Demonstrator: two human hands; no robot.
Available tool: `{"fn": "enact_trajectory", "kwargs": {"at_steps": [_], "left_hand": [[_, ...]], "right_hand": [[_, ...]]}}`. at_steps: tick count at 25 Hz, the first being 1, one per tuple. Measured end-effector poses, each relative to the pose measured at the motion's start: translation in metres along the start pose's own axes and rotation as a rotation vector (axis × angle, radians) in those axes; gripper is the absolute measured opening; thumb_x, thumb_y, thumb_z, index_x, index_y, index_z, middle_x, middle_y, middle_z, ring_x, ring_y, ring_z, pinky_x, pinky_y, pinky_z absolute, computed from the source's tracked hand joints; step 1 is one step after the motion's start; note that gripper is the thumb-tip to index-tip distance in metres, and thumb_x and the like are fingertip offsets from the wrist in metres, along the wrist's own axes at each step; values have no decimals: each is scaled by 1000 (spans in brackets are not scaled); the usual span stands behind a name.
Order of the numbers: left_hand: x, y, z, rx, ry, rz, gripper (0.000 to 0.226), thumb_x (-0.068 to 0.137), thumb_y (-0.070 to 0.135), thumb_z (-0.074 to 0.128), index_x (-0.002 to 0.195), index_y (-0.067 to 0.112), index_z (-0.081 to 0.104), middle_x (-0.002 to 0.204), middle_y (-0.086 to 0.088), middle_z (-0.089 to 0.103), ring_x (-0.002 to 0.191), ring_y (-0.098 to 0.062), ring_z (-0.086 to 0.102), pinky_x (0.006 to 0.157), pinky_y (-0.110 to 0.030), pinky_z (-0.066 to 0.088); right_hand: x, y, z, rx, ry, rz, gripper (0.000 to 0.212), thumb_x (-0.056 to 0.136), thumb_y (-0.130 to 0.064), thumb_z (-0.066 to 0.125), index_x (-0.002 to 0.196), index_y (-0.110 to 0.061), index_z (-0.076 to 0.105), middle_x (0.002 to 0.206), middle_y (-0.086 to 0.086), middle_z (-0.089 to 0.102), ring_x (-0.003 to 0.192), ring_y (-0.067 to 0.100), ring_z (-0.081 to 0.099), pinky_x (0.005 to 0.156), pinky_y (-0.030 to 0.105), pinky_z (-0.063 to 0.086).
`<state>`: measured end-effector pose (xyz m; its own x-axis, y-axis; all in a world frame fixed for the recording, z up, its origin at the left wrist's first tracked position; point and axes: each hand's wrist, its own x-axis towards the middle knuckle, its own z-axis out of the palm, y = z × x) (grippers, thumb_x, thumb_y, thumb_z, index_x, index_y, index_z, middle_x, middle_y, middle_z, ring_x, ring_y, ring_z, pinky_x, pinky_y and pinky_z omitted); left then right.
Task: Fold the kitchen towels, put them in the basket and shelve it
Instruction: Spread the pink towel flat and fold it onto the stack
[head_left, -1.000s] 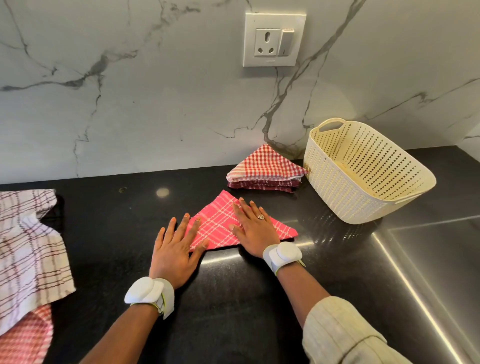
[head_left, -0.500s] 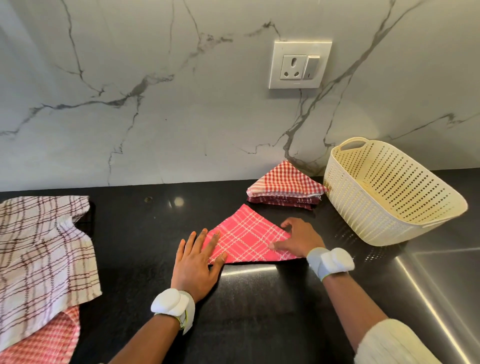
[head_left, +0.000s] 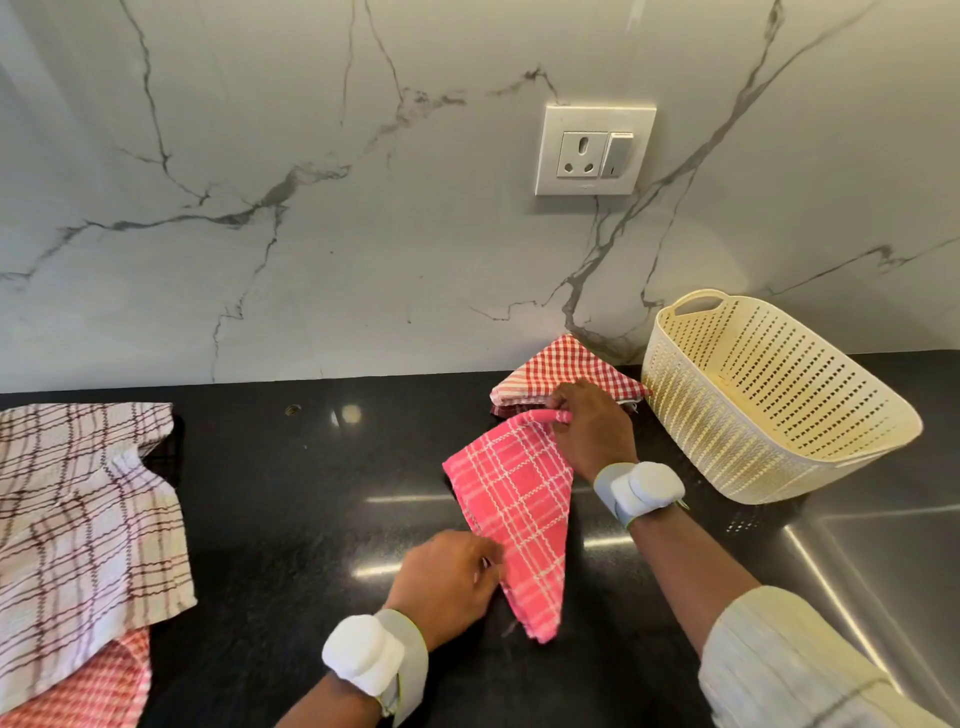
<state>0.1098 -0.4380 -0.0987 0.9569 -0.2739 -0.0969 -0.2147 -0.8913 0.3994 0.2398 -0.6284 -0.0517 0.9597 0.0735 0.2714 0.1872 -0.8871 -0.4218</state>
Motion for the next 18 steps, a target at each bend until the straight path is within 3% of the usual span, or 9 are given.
{"fn": "enact_trajectory", "kwargs": {"at_steps": [5,9,12,14,18], "left_hand": [[14,-1,8,162,30,119,54,94,62,31,140,36,44,147,11,37,138,-14,26,116,-36,17],[20,-6,16,208,15,81,60,94,66,23,148,38,30,157,9,25,144,-18,17,119,-39,10],[18,-9,23,208,59,56,60,94,64,24,148,38,27,158,8,23,146,-20,15,118,-37,4],[16,-10,28,206,97,57,57,94,63,28,144,37,37,152,6,36,144,-21,26,116,-36,12],[11,-9,39,216,128,47,57,93,65,28,134,33,50,142,5,50,136,-25,39,113,-44,27]], "right_hand": [[-6,-35,0,23,-35,-197,19,90,-17,64,109,-16,65,111,4,65,99,19,60,84,25,43],[-32,-36,-4,92,-79,-233,26,92,-6,57,114,-17,65,115,3,67,109,21,59,100,29,41],[-69,-16,4,108,-81,-252,49,82,10,57,122,-17,65,127,3,64,125,21,52,112,26,27],[-93,1,13,94,-130,-247,58,79,12,58,128,-20,61,133,-1,59,131,15,46,118,29,24],[-126,21,21,123,-140,-211,61,71,15,62,123,-17,65,128,-3,63,129,11,47,116,17,16]]}}
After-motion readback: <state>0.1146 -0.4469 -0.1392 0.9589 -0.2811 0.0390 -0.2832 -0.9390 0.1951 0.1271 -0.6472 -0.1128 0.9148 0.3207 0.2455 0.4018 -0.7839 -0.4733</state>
